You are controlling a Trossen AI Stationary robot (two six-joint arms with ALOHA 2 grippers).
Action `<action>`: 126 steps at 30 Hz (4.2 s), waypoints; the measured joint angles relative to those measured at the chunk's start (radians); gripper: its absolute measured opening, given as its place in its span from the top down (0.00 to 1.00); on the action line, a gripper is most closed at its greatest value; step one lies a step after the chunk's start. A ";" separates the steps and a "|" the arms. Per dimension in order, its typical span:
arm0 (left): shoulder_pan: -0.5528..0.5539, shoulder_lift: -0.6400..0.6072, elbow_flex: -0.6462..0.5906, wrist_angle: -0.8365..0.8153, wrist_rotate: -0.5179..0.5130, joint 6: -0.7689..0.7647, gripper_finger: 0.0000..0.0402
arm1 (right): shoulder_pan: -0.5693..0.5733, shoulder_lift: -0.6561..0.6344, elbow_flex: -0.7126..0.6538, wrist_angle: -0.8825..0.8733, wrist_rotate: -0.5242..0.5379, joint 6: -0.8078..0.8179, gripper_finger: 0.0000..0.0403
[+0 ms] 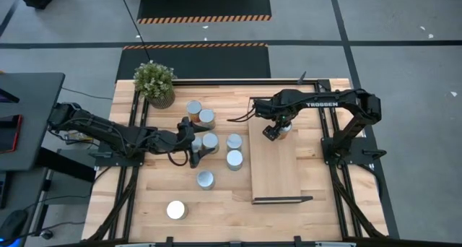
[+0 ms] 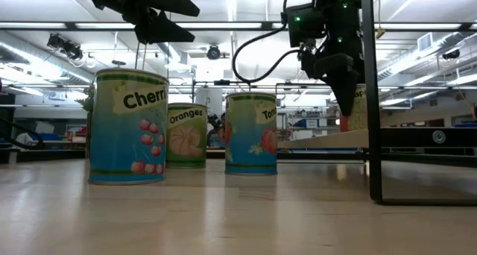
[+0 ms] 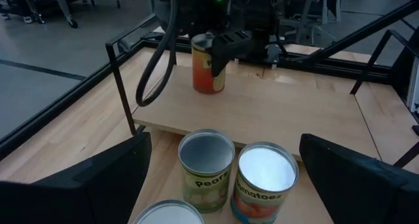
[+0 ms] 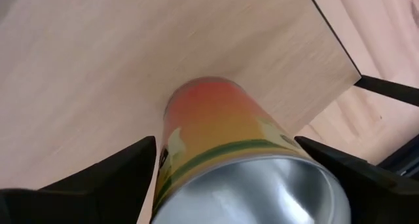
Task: Pick and place cans onto a shelf
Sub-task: Put the bottom canned pineapple on the shelf
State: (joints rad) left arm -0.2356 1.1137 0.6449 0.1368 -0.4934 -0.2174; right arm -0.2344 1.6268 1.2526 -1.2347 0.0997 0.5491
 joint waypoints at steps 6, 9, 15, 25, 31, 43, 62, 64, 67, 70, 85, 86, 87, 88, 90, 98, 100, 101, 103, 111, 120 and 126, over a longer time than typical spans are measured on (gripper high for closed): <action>0.000 0.000 0.000 -0.009 0.000 0.000 0.01 | 0.017 -0.002 0.027 -0.021 0.011 0.000 0.09; 0.000 0.000 0.000 -0.017 0.000 -0.001 0.01 | 0.020 -0.021 0.027 -0.026 0.027 -0.002 0.09; 0.000 0.000 0.000 -0.018 0.000 -0.001 0.01 | 0.019 -0.095 0.028 -0.025 0.064 0.007 0.09; 0.001 0.000 0.000 -0.018 0.000 -0.008 0.01 | 0.042 -0.150 0.028 0.001 0.173 0.024 0.09; 0.001 0.000 0.000 -0.018 0.000 -0.007 0.01 | 0.056 -0.150 0.028 0.057 0.179 -0.009 0.09; 0.001 0.000 0.001 -0.018 -0.005 0.006 0.01 | 0.065 -0.174 0.028 0.128 0.190 -0.105 0.09; -0.043 0.000 -0.104 0.092 -0.034 0.071 0.01 | 0.202 -0.345 -0.068 0.182 0.233 -0.211 0.09; -0.043 0.000 -0.107 0.121 -0.035 0.071 0.01 | 0.236 -0.329 -0.069 0.156 0.283 -0.262 0.09; -0.043 -0.001 -0.107 0.155 -0.036 0.072 0.01 | 0.278 -0.291 -0.086 0.131 0.363 -0.280 0.09; -0.043 -0.001 -0.107 0.153 -0.037 0.071 0.01 | 0.310 -0.253 -0.101 0.130 0.423 -0.283 0.09; -0.043 -0.001 -0.107 0.152 -0.036 0.064 0.01 | 0.233 -0.116 -0.107 0.108 0.490 -0.204 0.09; -0.043 -0.001 -0.107 0.152 -0.036 0.064 0.01 | 0.227 -0.112 -0.106 0.112 0.505 -0.190 0.09; -0.043 -0.001 -0.107 0.151 -0.036 0.064 0.01 | 0.221 -0.108 -0.106 0.107 0.516 -0.175 0.09; -0.043 -0.001 -0.107 0.151 -0.036 0.064 0.01 | 0.215 -0.105 -0.106 0.102 0.529 -0.160 0.09; -0.043 -0.001 -0.107 0.150 -0.036 0.064 0.01 | 0.203 -0.105 -0.106 0.104 0.549 -0.132 0.09; -0.043 -0.001 -0.108 0.150 -0.037 0.064 0.01 | 0.211 -0.138 -0.085 0.117 0.570 -0.123 0.09; -0.043 -0.001 -0.108 0.148 -0.036 0.064 0.01 | 0.232 -0.153 -0.073 0.115 0.560 -0.136 0.09; -0.043 -0.001 -0.108 0.148 -0.036 0.064 0.01 | 0.245 -0.160 -0.072 0.115 0.554 -0.141 0.09; -0.043 -0.001 -0.108 0.146 -0.036 0.063 0.01 | 0.272 -0.166 -0.073 0.101 0.544 -0.141 0.09; -0.043 -0.001 -0.108 0.147 -0.034 0.060 0.01 | 0.420 -0.160 -0.123 0.020 0.652 -0.100 0.09; -0.043 -0.001 -0.108 0.163 -0.034 0.046 0.01 | 0.445 -0.160 -0.208 0.012 0.752 -0.121 0.09; -0.043 -0.001 -0.108 0.163 -0.034 0.047 0.01 | 0.411 -0.160 -0.222 0.034 0.774 -0.164 0.09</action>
State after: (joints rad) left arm -0.2790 1.1130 0.5369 0.2993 -0.5274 -0.1707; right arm 0.1767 1.4666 1.0302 -1.2007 0.8736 0.3848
